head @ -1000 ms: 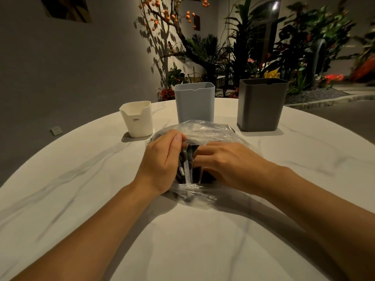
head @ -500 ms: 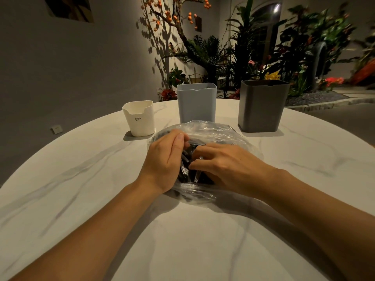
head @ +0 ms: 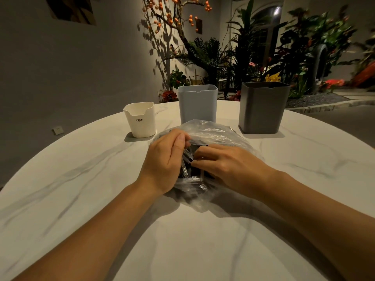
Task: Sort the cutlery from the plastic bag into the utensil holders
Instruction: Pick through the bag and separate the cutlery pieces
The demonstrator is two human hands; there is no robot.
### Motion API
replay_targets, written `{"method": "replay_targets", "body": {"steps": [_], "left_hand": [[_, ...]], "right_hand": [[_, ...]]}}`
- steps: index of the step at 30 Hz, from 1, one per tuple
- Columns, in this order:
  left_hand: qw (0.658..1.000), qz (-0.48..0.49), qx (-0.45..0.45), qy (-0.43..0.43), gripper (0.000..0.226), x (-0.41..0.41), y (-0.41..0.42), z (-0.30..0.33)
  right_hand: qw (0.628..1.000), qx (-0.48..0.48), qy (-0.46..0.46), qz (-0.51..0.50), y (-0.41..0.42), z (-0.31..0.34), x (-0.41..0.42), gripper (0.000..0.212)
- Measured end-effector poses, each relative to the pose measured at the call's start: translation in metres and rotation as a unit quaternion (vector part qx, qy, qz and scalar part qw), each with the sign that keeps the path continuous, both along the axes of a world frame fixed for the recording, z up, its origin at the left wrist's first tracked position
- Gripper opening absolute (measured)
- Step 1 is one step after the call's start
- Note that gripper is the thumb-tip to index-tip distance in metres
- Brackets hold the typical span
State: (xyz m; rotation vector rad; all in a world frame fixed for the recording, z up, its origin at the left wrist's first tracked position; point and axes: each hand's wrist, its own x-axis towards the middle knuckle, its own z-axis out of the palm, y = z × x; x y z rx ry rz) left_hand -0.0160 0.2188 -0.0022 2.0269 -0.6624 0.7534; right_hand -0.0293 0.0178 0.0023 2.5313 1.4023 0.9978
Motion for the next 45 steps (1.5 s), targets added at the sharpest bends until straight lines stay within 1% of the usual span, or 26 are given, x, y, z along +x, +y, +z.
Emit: {"method": "replay_targets", "body": {"steps": [3,5,7,9,12,15,17,19,21,24,28,32,34,36,40,42,45], "left_hand": [[0.999,0.005,0.034,-0.03,0.018,-0.004,0.0,0.004],[0.998,0.006,0.044,-0.037,0.011,-0.008,-0.002,0.006],[0.997,0.002,0.062,-0.039,0.013,-0.012,-0.004,0.008],[0.994,-0.023,0.101,-0.016,0.018,-0.016,-0.006,0.01],[0.979,-0.067,0.183,0.057,0.034,-0.022,-0.006,0.014],[0.967,-0.097,0.209,0.11,0.049,-0.025,-0.003,0.021],[0.956,-0.075,0.263,0.11,0.064,-0.027,-0.002,0.024],[0.945,-0.042,0.311,0.096,0.074,-0.028,-0.004,0.024],[0.951,-0.031,0.293,0.094,0.075,-0.028,-0.004,0.023],[0.975,-0.045,0.199,0.091,0.062,-0.024,0.0,0.022],[0.982,-0.016,0.188,0.006,0.058,-0.02,-0.001,0.018],[0.99,-0.046,0.119,-0.061,0.036,-0.016,-0.006,0.016],[0.99,-0.044,0.096,-0.098,0.033,-0.015,-0.007,0.018],[0.988,-0.045,0.09,-0.119,0.032,-0.016,-0.006,0.019],[0.986,-0.049,0.085,-0.135,0.028,-0.016,-0.004,0.023],[0.98,-0.039,0.102,-0.165,0.024,-0.014,-0.003,0.025],[0.968,-0.008,0.14,-0.209,0.026,-0.014,-0.002,0.028]], "right_hand": [[1.0,0.011,0.0,-0.016,-0.002,-0.001,0.001,0.047],[0.999,0.035,0.013,-0.027,-0.001,-0.002,0.001,0.045],[0.997,0.062,0.031,-0.03,0.0,-0.002,0.0,0.042],[0.993,0.091,0.061,-0.032,0.0,-0.002,0.0,0.039],[0.985,0.132,0.107,-0.034,-0.001,-0.001,-0.002,0.039],[0.982,0.139,0.12,-0.047,-0.003,-0.001,-0.002,0.045],[0.977,0.158,0.138,-0.05,-0.003,0.0,-0.002,0.046],[0.978,0.154,0.132,-0.049,-0.002,0.0,-0.003,0.049],[0.984,0.136,0.106,-0.05,-0.001,0.003,-0.004,0.052],[0.988,0.132,0.06,-0.052,0.001,0.01,-0.007,0.053],[0.986,0.158,0.033,-0.031,0.008,0.016,-0.014,0.05],[0.987,0.161,0.014,-0.012,0.013,0.02,-0.019,0.043],[0.986,0.169,0.002,-0.013,0.014,0.023,-0.02,0.044],[0.981,0.192,-0.002,-0.001,0.014,0.025,-0.02,0.044],[0.957,0.285,0.01,0.043,0.012,0.029,-0.022,0.03],[0.949,0.313,0.013,0.044,0.011,0.032,-0.022,0.025],[0.941,0.336,0.016,0.05,0.01,0.034,-0.023,0.021]]}}
